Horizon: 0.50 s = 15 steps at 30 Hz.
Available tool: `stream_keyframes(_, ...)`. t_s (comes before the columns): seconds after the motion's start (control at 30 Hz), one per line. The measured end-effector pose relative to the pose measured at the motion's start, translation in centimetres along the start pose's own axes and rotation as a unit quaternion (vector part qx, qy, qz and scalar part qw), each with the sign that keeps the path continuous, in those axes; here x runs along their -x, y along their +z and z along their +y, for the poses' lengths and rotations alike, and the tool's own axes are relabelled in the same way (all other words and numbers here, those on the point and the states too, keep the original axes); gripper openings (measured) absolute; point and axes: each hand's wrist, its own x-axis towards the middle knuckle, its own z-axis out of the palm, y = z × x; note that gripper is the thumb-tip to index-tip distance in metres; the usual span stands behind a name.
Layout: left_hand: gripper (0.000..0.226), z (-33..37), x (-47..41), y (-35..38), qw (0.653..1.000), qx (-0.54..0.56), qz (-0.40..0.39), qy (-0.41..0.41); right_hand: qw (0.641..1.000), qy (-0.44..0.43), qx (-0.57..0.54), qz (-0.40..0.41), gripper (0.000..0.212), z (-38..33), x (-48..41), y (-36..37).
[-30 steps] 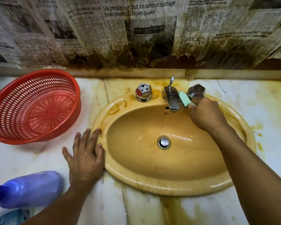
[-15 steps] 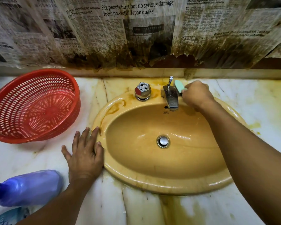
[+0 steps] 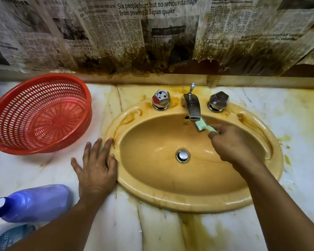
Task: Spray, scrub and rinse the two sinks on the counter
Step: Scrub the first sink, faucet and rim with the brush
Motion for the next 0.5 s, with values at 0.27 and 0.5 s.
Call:
stream_keyframes(0.27, 0.062, 0.0, 0.0, 0.0, 1.0, 0.001, 0.003, 0.004, 0.999, -0.036, 0.01, -0.017, 0.033, -2.7, 2.8, 4.4)
stream_keyframes(0.5, 0.065, 0.0, -0.1, -0.2, 1.0, -0.004, -0.007, 0.005, 0.996, -0.008, 0.062, 0.065, 0.033, -9.2, 0.8, 8.1)
